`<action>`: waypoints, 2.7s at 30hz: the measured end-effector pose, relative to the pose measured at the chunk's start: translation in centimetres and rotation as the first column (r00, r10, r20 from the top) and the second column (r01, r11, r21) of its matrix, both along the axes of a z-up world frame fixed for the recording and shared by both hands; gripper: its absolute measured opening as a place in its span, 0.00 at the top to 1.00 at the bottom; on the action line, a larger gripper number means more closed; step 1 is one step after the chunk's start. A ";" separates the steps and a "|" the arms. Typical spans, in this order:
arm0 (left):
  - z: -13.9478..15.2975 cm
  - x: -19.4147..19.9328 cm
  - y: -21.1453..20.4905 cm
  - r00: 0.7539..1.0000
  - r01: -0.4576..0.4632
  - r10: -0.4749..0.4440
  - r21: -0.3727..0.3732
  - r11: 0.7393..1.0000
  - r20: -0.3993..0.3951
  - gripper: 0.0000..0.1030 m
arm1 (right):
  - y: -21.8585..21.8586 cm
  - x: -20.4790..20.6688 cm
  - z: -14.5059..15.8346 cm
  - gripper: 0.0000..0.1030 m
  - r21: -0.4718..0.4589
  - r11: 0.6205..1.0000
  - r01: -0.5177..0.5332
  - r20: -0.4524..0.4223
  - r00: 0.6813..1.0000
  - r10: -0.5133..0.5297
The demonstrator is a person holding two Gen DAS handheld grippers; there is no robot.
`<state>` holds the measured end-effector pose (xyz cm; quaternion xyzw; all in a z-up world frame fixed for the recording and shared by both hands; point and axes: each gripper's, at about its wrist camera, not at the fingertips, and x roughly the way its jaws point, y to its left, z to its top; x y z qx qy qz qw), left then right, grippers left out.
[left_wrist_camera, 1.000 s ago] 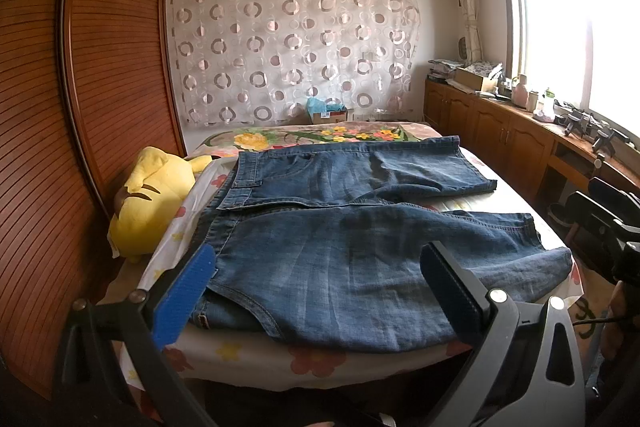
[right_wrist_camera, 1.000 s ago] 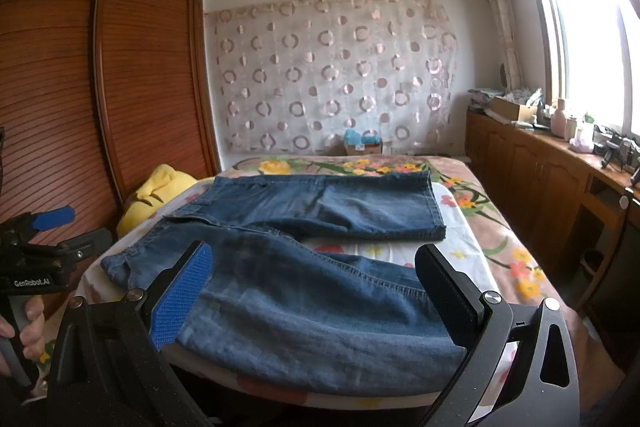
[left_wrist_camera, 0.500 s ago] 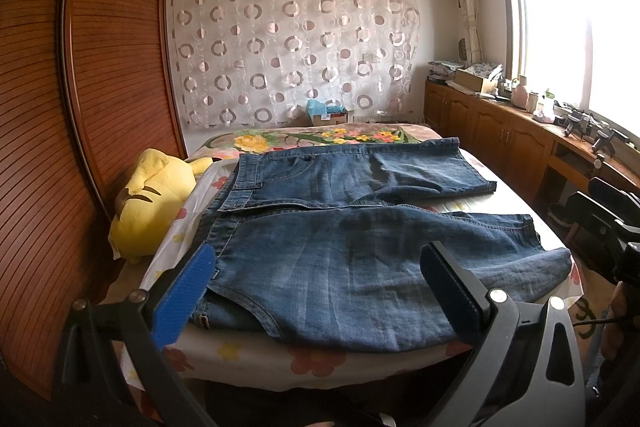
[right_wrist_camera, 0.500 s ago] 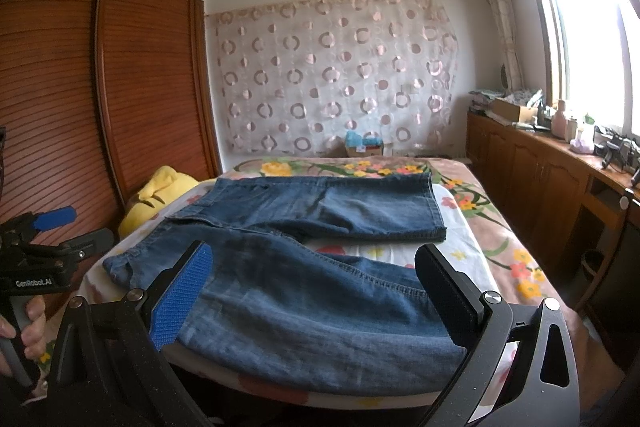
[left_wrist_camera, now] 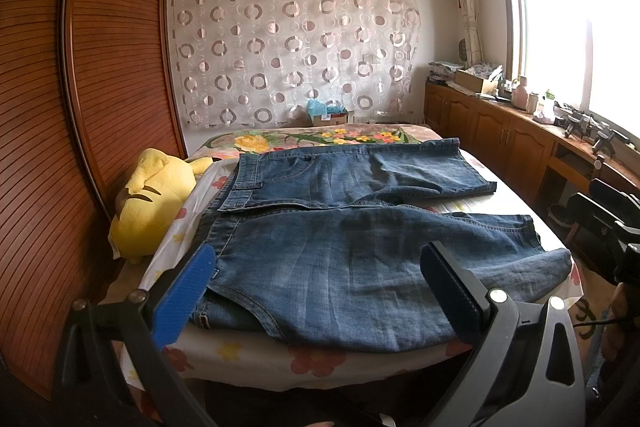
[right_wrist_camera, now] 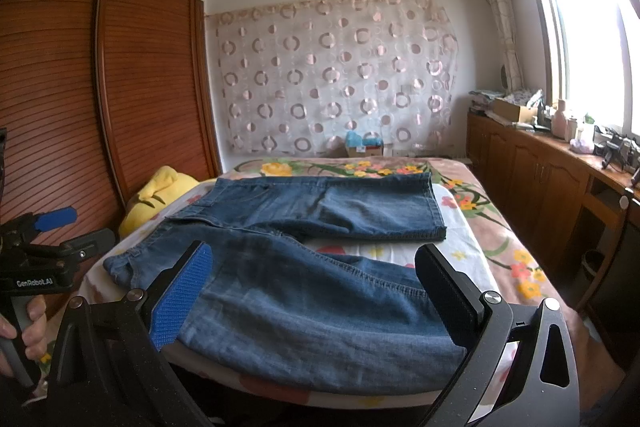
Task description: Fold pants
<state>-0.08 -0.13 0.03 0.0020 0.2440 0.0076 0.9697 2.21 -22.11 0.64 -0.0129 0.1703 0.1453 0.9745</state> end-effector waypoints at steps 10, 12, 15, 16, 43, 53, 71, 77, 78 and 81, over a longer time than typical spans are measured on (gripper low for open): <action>0.0 0.0 0.0 1.000 -0.001 0.001 -0.001 1.000 0.003 0.00 | 0.0 0.0 0.0 0.00 0.002 1.000 0.002 0.001 1.000 -0.002; 0.5 -0.1 0.2 1.000 -0.001 0.001 -0.001 1.000 0.005 0.00 | 0.0 0.0 0.0 0.00 0.002 1.000 0.002 0.001 1.000 -0.002; 0.8 0.3 0.7 1.000 0.000 0.000 -0.004 1.000 0.010 0.00 | -0.1 -0.1 0.0 0.00 0.002 1.000 0.001 0.001 1.000 -0.001; 0.8 0.3 0.7 1.000 0.000 0.000 -0.004 1.000 0.010 0.00 | -0.1 -0.1 0.0 0.00 0.003 1.000 0.002 0.001 1.000 -0.002; 1.4 -0.1 0.4 1.000 0.000 0.000 -0.004 1.000 0.017 0.00 | -0.2 -0.1 0.0 0.00 0.005 1.000 0.001 0.002 1.000 -0.001; 2.4 0.0 0.2 1.000 0.005 -0.005 -0.011 1.000 -0.022 0.00 | -0.4 0.8 -0.6 0.00 -0.002 1.000 0.008 -0.029 1.000 -0.008; -3.1 2.0 2.8 0.993 0.013 -0.021 -0.068 0.998 -0.120 0.00 | -5.0 3.5 -5.2 0.14 -0.075 0.994 0.082 -0.139 0.986 -0.091; -4.3 2.7 5.4 0.991 -0.024 0.010 -0.099 0.995 -0.136 0.00 | -7.3 4.4 -6.6 0.18 -0.102 0.989 0.107 -0.187 0.975 -0.125; -4.4 2.8 5.8 0.990 -0.031 0.016 -0.104 0.994 -0.139 0.00 | -7.8 4.6 -6.9 0.18 -0.103 0.989 0.110 -0.201 0.971 -0.129; -5.0 3.0 6.5 0.989 -0.046 0.031 -0.106 0.993 -0.147 0.00 | -9.0 4.6 -7.5 0.19 -0.106 0.988 0.116 -0.231 0.963 -0.138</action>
